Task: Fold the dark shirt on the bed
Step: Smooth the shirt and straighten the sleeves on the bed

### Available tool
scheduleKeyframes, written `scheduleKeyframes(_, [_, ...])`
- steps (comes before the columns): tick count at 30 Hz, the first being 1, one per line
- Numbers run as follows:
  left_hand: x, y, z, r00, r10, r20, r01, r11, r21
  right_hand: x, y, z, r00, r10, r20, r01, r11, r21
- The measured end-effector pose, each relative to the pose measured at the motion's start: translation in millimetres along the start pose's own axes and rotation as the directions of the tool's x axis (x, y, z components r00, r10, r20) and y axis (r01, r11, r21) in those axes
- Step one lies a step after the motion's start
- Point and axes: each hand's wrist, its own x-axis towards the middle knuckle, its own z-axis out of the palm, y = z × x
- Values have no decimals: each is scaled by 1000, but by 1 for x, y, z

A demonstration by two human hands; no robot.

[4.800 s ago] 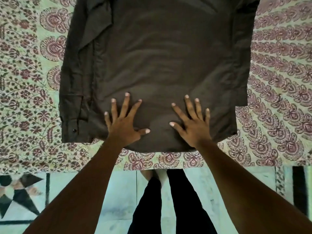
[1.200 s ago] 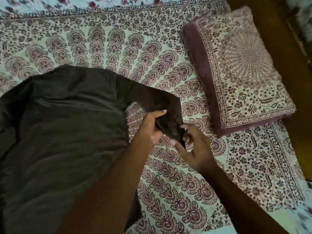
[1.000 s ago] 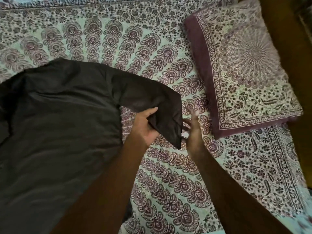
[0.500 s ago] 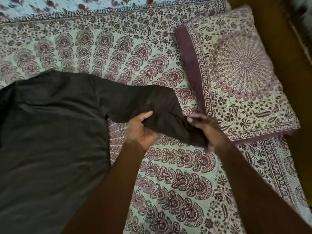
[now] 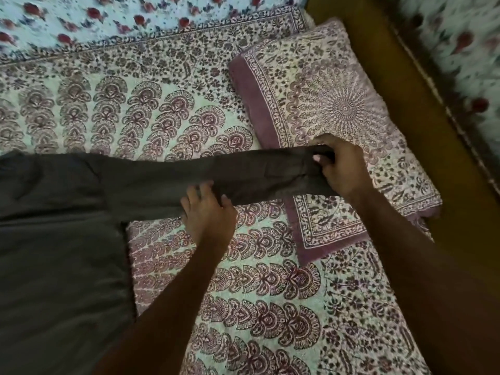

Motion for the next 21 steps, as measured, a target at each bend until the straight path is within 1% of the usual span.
scheduleKeyframes(2, [23, -11, 13, 983, 40, 181, -55, 996, 77, 3, 4, 9, 999, 14, -32, -17, 997, -73])
scheduleKeyframes(4, [43, -19, 26, 919, 24, 393, -69, 993, 100, 5, 9, 18, 997, 39, -64, -48, 988, -147])
scheduleKeyframes(5, [51, -27, 34, 880, 17, 474, -63, 995, 81, 6, 10, 23, 996, 55, -76, -68, 981, -183])
scheduleKeyframes(7, [63, -41, 45, 817, 25, 576, -44, 999, 18, 8, 7, 32, 993, 74, -92, -98, 954, -282])
scheduleKeyframes(8, [65, -48, 49, 804, 46, 593, -37, 999, -27, 7, 1, 37, 992, 67, -111, -103, 929, -355])
scheduleKeyframes(9, [65, -52, 50, 806, 74, 588, -26, 996, -89, 4, -6, 42, 990, 52, -134, -106, 894, -436])
scheduleKeyframes(10, [63, -58, 48, 822, 105, 560, -13, 986, -166, 1, -16, 49, 989, 18, -144, -90, 855, -511])
scheduleKeyframes(11, [61, -62, 43, 846, 137, 515, -5, 968, -249, -2, -26, 57, 992, -24, -122, -49, 826, -561])
scheduleKeyframes(12, [57, -68, 38, 873, 164, 459, -18, 952, -305, -6, -36, 69, 996, -70, -62, 21, 813, -581])
scheduleKeyframes(13, [56, -78, 32, 902, 183, 391, -58, 949, -310, -10, -44, 85, 991, -135, 20, 121, 805, -581])
scheduleKeyframes(14, [56, -90, 25, 929, 203, 311, -124, 959, -256, -14, -51, 103, 970, -208, 123, 241, 791, -563])
scheduleKeyframes(15, [60, -104, 19, 948, 221, 231, -189, 970, -151, -17, -57, 122, 933, -268, 241, 358, 764, -537])
scheduleKeyframes(16, [65, -119, 11, 961, 226, 162, -223, 974, -37, -19, -60, 140, 884, -287, 369, 451, 733, -509])
scheduleKeyframes(17, [70, -132, 4, 973, 202, 116, -210, 976, 60, -22, -61, 154, 842, -264, 471, 499, 715, -490])
scheduleKeyframes(18, [76, -147, -5, 986, 148, 82, -158, 979, 132, -23, -62, 169, 823, -207, 529, 493, 723, -484])
scheduleKeyframes(19, [82, -161, -14, 996, 79, 49, -86, 980, 177, -23, -62, 180, 836, -119, 535, 430, 747, -507])
scheduleKeyframes(21, [96, -191, -34, 998, -49, -27, 53, 977, 209, -21, -70, 200, 892, 100, 442, 207, 776, -595])
